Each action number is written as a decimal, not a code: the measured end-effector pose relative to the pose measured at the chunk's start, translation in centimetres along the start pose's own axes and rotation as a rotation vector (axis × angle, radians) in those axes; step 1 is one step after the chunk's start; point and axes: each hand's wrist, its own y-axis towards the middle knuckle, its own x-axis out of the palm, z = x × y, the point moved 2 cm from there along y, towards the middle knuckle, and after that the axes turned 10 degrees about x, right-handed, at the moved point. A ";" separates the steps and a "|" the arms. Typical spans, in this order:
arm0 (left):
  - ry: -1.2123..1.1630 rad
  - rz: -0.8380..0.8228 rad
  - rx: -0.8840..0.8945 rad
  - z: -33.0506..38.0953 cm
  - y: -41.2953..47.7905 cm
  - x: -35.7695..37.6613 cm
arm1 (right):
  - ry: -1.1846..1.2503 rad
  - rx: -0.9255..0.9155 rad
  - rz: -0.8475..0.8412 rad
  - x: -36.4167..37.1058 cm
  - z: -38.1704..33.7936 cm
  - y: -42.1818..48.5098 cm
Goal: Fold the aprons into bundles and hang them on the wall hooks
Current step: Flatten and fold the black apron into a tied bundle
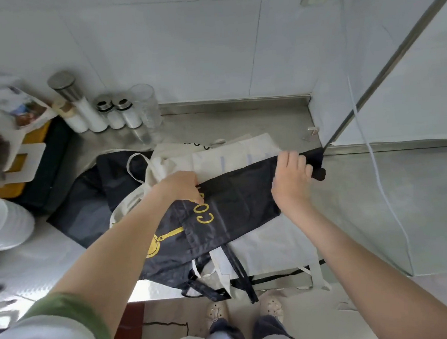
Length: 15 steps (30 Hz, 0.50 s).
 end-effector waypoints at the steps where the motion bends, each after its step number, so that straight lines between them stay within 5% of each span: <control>1: -0.008 -0.011 -0.012 -0.6 -0.4 0.2 | -0.046 -0.095 0.027 -0.4 -1.7 0.2; 6: -0.073 -0.053 -0.027 -2.8 -1.6 1.4 | -0.157 -0.570 -0.443 0.7 -7.2 0.2; 15: -0.199 -0.127 0.109 -3.7 -3.4 1.8 | -0.297 -0.463 -0.774 0.4 -4.8 2.6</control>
